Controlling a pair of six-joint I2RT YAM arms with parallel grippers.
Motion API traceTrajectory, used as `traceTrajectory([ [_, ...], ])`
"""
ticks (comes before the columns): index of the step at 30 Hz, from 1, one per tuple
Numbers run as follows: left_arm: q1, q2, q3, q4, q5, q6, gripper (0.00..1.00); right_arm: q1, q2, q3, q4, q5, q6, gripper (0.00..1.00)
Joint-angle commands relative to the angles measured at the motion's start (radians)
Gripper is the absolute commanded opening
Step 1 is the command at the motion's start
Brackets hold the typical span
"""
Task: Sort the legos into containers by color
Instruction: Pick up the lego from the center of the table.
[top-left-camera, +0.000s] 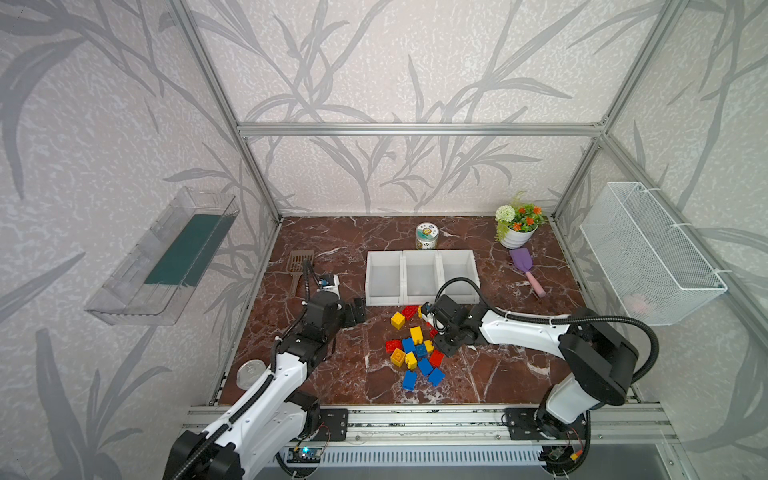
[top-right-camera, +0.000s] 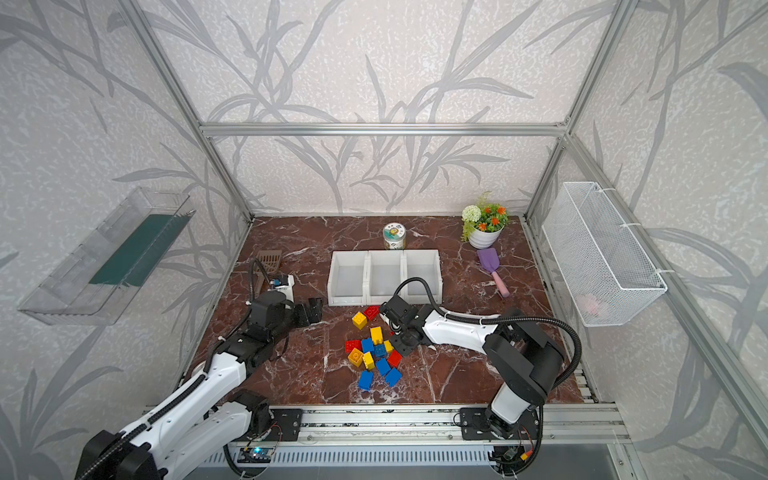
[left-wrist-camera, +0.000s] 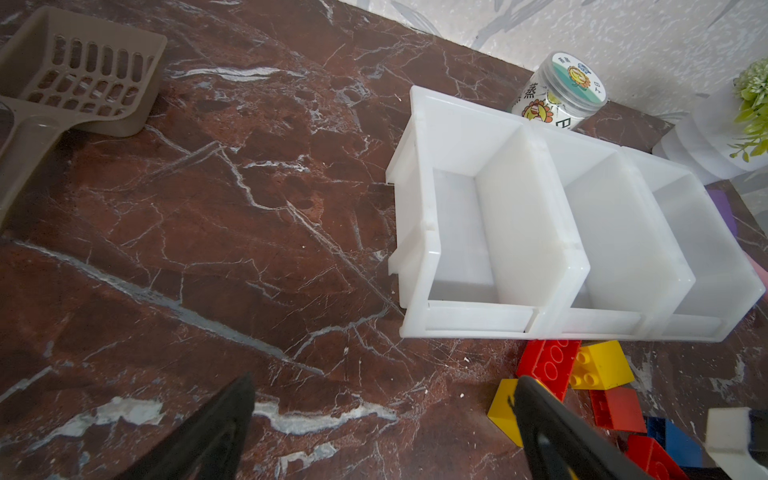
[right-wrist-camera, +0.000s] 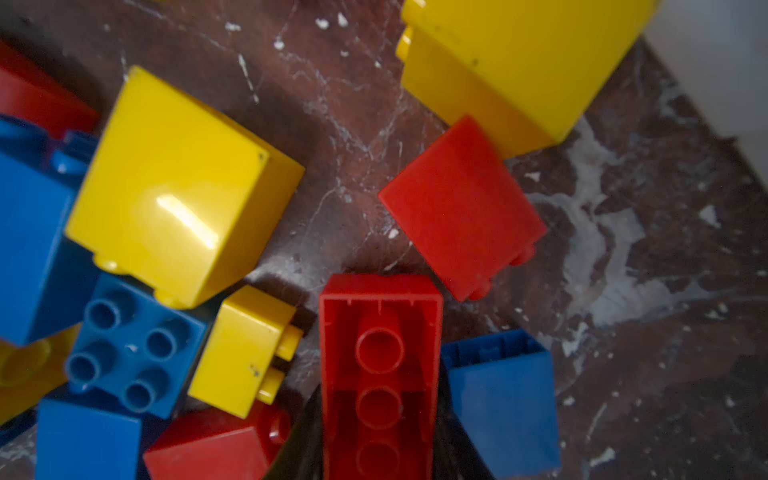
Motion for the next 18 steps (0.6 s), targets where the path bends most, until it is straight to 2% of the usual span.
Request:
traceTrajectory([
  [1, -0.006, -0.029, -0.014, -0.024, -0.018, -0.017, 0.99, 0.006, -0.045, 0.023, -0.036, 0.011, 0.006, 0.28],
  [6, -0.006, -0.055, -0.029, -0.025, -0.025, -0.022, 0.99, 0.006, -0.141, 0.078, -0.08, 0.02, -0.011, 0.26],
  [10, -0.006, -0.058, -0.051, -0.003, -0.016, -0.031, 0.99, 0.006, -0.17, 0.164, -0.078, 0.087, -0.059, 0.26],
  [14, -0.006, -0.05, -0.047, -0.002, 0.004, -0.031, 0.99, -0.008, -0.118, 0.264, -0.045, 0.123, -0.096, 0.27],
  [18, -0.009, -0.045, -0.043, -0.004, 0.021, -0.043, 0.99, -0.034, 0.014, 0.392, -0.054, 0.146, -0.102, 0.26],
])
